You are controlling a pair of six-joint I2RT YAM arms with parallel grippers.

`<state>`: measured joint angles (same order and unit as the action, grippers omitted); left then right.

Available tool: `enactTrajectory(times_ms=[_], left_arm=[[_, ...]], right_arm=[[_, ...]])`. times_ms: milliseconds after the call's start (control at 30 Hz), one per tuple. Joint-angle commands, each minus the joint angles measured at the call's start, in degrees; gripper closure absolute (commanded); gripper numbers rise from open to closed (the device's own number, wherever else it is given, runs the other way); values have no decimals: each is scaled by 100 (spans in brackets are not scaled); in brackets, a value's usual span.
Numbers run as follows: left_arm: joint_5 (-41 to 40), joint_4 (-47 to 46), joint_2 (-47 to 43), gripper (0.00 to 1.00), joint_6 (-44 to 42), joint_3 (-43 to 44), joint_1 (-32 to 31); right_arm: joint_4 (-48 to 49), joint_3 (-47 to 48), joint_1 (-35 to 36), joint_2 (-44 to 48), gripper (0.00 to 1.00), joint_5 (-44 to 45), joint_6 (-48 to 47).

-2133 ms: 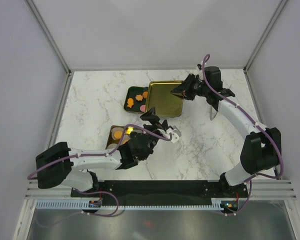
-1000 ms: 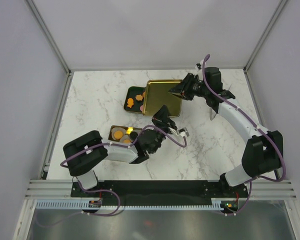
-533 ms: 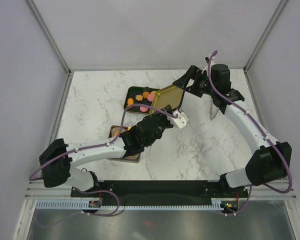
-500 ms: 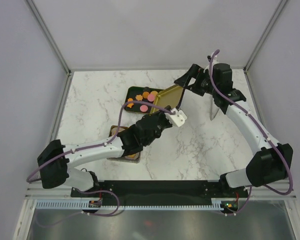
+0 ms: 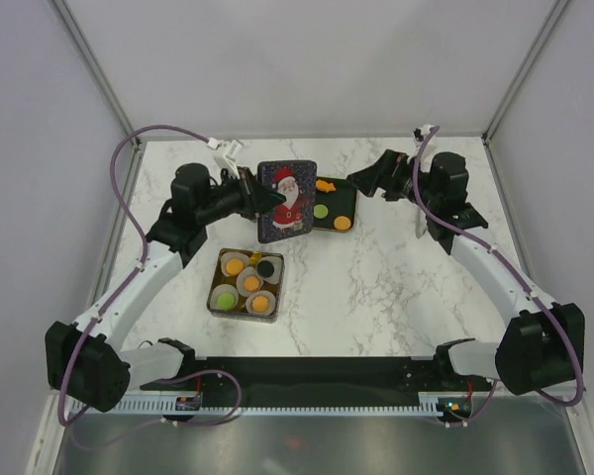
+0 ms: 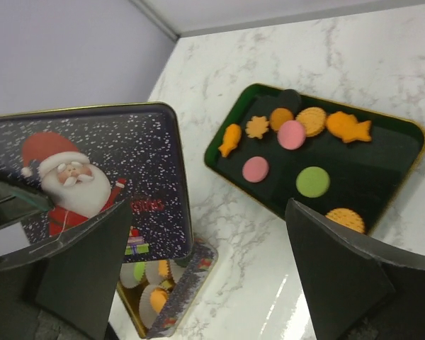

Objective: Pack the cookies

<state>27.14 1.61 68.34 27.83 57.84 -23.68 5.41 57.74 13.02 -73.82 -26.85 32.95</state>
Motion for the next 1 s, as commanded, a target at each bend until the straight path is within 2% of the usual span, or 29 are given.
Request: enactTrajectory(times_ms=[0, 67, 200, 367, 633, 867, 967], left_arm=[[2348, -1063, -22, 98, 2259, -422, 583], [2585, -1355, -39, 98, 2648, -625, 795], [2867, -2075, 4, 98, 3271, -932, 953], [3061, -2875, 75, 98, 3992, -1284, 1015], [3087, -3553, 127, 98, 4353, -1671, 1138], [3096, -3764, 250, 98, 4371, -1777, 1234], [3105, -3930, 294, 98, 4432, -1820, 1270]], right_arm=[[1670, -323, 17, -79, 2, -979, 271], [2164, -447, 60, -280, 2, -1436, 553], [2955, -597, 350, -571, 2, -1692, 976], [3027, -614, 825, -958, 2, -1604, 1055], [4045, -913, 1018, -1283, 2, -1911, 1845], [6021, -1457, 1501, -1512, 9, -2070, 3243], [6471, -1747, 1555, -1556, 12, -2043, 3621]])
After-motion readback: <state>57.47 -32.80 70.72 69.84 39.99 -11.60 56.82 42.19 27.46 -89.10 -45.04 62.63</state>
